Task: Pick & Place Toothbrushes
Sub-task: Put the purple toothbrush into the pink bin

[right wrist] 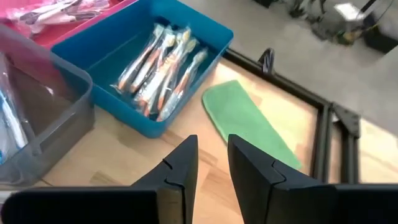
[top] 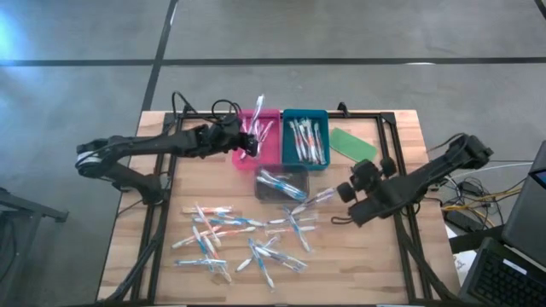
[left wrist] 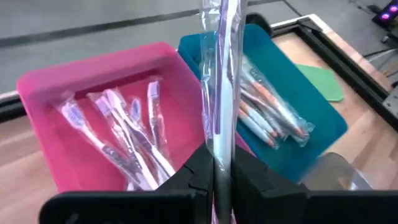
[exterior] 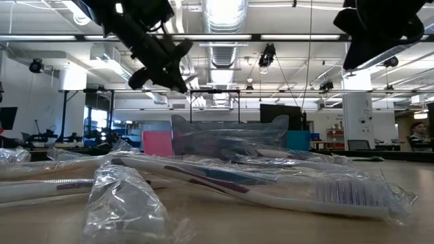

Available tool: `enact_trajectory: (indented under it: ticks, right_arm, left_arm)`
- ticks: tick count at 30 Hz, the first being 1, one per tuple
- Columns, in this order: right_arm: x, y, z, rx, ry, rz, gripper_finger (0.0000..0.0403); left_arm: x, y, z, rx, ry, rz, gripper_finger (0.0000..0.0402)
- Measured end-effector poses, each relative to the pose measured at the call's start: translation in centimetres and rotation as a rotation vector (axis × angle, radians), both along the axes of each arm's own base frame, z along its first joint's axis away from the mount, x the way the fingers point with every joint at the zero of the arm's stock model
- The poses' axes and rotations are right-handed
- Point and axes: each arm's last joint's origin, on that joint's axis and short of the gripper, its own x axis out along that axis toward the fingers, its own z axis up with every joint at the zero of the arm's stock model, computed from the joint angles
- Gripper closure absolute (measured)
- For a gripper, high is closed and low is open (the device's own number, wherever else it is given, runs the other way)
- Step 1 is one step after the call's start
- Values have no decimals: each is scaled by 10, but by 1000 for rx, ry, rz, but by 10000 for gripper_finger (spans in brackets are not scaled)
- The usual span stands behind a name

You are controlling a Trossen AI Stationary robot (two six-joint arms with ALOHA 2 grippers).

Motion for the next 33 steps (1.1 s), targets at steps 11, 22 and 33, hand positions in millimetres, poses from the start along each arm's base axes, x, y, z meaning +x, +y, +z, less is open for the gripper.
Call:
enact_trajectory:
  ticks: [11,22,33]
  right_arm:
    - [-28,-14,-10,46,-95,-2,339]
    - [-30,-16,-16,23,-109,2,351]
    - [-30,-15,-17,24,-111,2,321]
  left_arm:
    - [13,24,-39,-141,65,82,362]
    - [21,41,-70,-288,80,130,360]
    - [26,45,-97,-356,150,121,375]
